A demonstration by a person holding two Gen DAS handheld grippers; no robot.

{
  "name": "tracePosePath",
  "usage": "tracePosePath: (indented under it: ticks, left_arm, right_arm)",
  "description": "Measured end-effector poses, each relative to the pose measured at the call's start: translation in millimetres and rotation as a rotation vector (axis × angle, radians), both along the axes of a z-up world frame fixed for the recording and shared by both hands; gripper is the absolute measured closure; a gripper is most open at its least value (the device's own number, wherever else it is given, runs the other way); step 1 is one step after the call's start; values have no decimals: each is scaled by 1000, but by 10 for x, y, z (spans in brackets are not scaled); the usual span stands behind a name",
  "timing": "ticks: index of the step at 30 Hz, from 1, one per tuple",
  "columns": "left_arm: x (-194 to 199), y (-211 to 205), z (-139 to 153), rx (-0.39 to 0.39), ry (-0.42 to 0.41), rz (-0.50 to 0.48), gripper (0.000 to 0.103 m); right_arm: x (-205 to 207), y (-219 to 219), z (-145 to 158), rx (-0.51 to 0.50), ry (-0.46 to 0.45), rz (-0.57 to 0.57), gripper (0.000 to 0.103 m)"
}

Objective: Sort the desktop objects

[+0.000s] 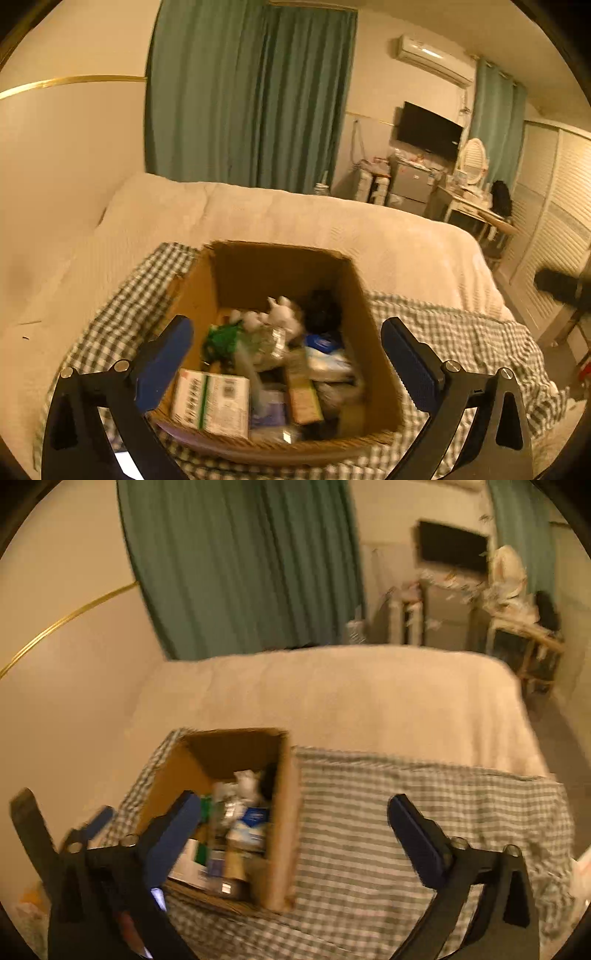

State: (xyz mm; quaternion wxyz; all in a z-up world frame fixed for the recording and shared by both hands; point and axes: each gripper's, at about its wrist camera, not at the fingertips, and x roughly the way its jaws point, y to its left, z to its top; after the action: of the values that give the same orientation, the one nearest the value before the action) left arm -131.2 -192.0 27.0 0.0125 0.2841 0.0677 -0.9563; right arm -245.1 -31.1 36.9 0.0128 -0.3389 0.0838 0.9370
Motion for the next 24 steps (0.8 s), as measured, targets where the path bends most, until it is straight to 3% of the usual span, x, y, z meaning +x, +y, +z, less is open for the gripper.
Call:
tracePosePath:
  ticks: [4, 7, 8, 11, 15, 18, 24]
  left_arm:
    - [63, 350, -267, -58, -69, -16, 0]
    - [148, 585, -529, -87, -84, -27, 0]
    - [182, 626, -590, -79, -82, -24, 0]
    - [182, 714, -611, -72, -84, -28, 0]
    - [228, 798, -554, -122, -52, -28, 0]
    - [237, 814, -540, -149, -42, -25, 0]
    - [202, 772, -606, -132, -73, -8, 0]
  right_arm:
    - [381, 272, -321, 11, -1, -66, 0]
    - [344, 441, -720, -14, -152, -111, 0]
    - [342, 482, -743, -28, -152, -115, 0]
    - [353, 495, -790, -7, -104, -122, 0]
    - [308, 437, -927, 22, -100, -94, 0]
    - [293, 460, -1027, 26, -115, -111, 0]
    - [281, 544, -1152, 29, -151, -124, 0]
